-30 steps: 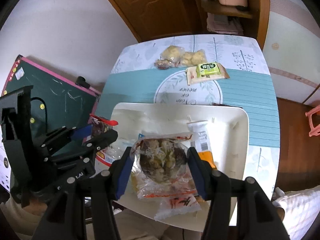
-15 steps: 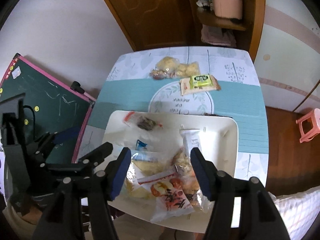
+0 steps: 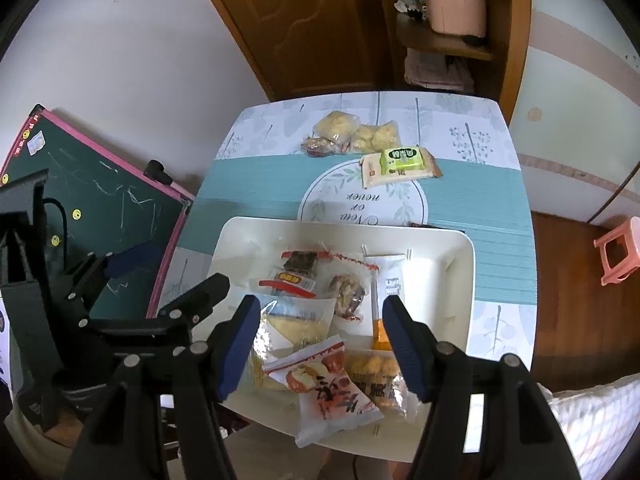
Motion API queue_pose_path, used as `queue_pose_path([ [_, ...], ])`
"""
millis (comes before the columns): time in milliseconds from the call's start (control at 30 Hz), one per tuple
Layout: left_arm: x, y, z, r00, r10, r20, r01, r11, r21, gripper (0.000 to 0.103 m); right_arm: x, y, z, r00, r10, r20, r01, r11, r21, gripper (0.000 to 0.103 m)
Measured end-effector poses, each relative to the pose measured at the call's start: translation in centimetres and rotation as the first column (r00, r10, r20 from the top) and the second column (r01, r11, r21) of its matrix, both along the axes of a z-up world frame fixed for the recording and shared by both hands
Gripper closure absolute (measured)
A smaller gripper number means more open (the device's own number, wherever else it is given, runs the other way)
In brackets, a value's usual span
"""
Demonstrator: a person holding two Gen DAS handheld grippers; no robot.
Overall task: Organize snacks
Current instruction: 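Move both tools from the tray back over the remaining snacks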
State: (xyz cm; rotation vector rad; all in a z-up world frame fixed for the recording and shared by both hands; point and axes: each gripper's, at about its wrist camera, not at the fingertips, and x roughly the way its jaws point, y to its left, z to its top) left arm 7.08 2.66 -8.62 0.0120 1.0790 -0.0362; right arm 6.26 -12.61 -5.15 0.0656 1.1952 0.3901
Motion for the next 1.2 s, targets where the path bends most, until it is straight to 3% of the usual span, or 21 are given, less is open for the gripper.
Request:
queue_pose_path([
  [600, 1.5, -0.6, -0.4, 0.999, -0.031, -0.02, 0.031, 0.999, -0.011, 0.011, 0.8, -2.0, -1.5, 0.997, -0.058, -0.056, 0.057, 0.998, -0.016, 0.039],
  [767, 2.7, -0.2, -0.4, 1.0, -0.01, 0.0, 0.01, 0.999, 0.045, 0.011, 1.5, -2.1, -1.9, 0.996, -0.069, -0.062, 0.067, 0.997, -0.023, 0.039],
  [1000, 6.4, 1.5, -1.2, 0.998, -0.025, -0.065, 0.026, 1.0, 0.013, 0.011, 3.9, -2.1, -1.9, 0.994, -0.089, -0.056, 0.087, 0.995, -0.045, 0.039],
  [1200, 12.2, 3.6, -0.2, 0.996, -0.064, -0.068, 0.065, 0.998, 0.016, 0.011, 8.5, -2.0, -1.4, 0.994, -0.108, -0.024, 0.105, 0.989, -0.1, 0.039],
])
